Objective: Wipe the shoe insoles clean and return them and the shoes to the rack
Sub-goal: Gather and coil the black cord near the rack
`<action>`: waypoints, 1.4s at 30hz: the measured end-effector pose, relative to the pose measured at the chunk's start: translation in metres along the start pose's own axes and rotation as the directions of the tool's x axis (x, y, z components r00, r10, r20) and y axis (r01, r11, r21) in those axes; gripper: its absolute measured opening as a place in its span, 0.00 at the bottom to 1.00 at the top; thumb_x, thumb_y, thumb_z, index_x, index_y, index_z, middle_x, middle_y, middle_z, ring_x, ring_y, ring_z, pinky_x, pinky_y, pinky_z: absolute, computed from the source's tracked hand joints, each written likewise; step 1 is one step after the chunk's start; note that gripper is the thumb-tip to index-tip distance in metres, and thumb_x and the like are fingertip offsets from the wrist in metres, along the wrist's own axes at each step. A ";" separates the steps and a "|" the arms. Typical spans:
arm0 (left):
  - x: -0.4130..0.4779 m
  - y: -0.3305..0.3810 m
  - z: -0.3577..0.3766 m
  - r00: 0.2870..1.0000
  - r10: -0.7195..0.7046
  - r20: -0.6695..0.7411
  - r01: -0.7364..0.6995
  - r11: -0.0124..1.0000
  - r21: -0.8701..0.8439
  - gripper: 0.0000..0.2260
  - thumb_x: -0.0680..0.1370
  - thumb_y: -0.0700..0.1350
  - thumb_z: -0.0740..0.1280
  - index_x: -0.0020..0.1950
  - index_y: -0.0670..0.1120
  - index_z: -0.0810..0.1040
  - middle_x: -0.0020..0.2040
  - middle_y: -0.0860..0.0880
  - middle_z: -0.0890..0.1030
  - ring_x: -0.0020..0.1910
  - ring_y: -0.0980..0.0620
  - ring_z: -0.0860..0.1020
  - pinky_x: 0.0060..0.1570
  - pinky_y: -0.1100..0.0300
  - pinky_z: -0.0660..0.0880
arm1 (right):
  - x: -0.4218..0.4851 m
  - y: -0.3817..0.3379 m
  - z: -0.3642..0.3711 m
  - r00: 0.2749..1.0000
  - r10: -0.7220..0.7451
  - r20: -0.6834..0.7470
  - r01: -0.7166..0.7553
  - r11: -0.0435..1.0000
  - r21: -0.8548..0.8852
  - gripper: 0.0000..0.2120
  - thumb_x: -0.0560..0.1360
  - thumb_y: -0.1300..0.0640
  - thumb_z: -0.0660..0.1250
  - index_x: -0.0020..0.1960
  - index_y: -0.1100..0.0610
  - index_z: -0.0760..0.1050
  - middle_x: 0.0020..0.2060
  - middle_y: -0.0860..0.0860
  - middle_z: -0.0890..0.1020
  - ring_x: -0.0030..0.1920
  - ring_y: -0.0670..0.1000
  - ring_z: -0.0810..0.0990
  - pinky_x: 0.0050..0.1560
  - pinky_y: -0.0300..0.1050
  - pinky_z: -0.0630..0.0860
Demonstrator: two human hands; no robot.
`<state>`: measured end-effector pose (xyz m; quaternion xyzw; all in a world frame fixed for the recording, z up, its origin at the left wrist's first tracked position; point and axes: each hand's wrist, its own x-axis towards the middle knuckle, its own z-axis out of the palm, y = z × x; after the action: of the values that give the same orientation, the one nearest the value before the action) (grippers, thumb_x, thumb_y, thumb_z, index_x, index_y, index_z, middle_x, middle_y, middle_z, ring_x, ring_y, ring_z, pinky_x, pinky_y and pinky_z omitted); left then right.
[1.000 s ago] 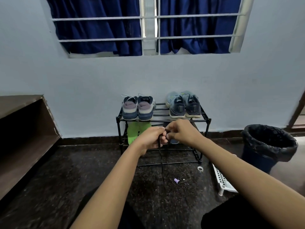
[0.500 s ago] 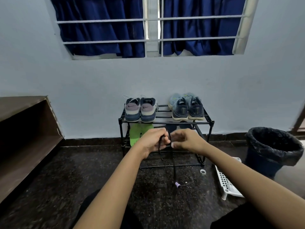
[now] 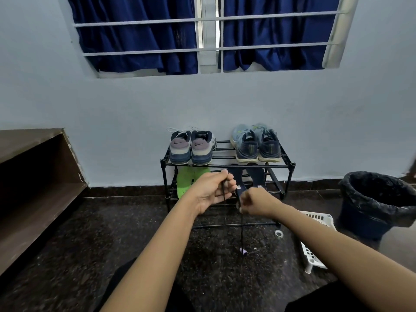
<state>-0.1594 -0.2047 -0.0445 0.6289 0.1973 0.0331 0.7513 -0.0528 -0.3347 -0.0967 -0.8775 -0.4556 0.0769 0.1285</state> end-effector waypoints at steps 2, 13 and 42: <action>0.003 -0.001 0.002 1.000 0.000 0.004 0.000 1.000 0.000 0.12 0.83 0.47 0.60 0.43 0.47 0.77 0.32 0.52 0.82 0.36 0.57 0.82 0.47 0.60 0.77 | -0.001 -0.005 -0.009 0.986 -0.066 -0.156 0.100 0.970 0.221 0.04 0.71 0.58 0.70 0.40 0.56 0.75 0.36 0.50 0.80 0.40 0.52 0.77 0.41 0.41 0.71; 0.005 -0.002 0.013 1.000 0.011 0.029 -0.010 1.000 -0.007 0.12 0.83 0.48 0.61 0.43 0.47 0.77 0.32 0.52 0.83 0.35 0.57 0.82 0.44 0.61 0.78 | 0.001 0.017 0.004 0.996 0.092 -0.018 -0.089 0.990 0.113 0.12 0.72 0.57 0.71 0.32 0.58 0.76 0.28 0.50 0.76 0.33 0.45 0.75 0.34 0.34 0.70; 0.003 0.003 0.021 0.996 0.011 0.086 -0.003 0.995 -0.095 0.10 0.80 0.42 0.63 0.42 0.43 0.80 0.36 0.46 0.85 0.35 0.54 0.84 0.40 0.61 0.80 | -0.008 0.006 -0.021 0.967 -0.069 -0.245 0.150 0.933 0.328 0.07 0.70 0.62 0.70 0.39 0.51 0.75 0.34 0.47 0.80 0.38 0.51 0.77 0.39 0.39 0.72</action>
<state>-0.1487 -0.2231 -0.0398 0.5941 0.1608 0.0179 0.7879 -0.0475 -0.3483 -0.0782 -0.8177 -0.4656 0.0459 0.3354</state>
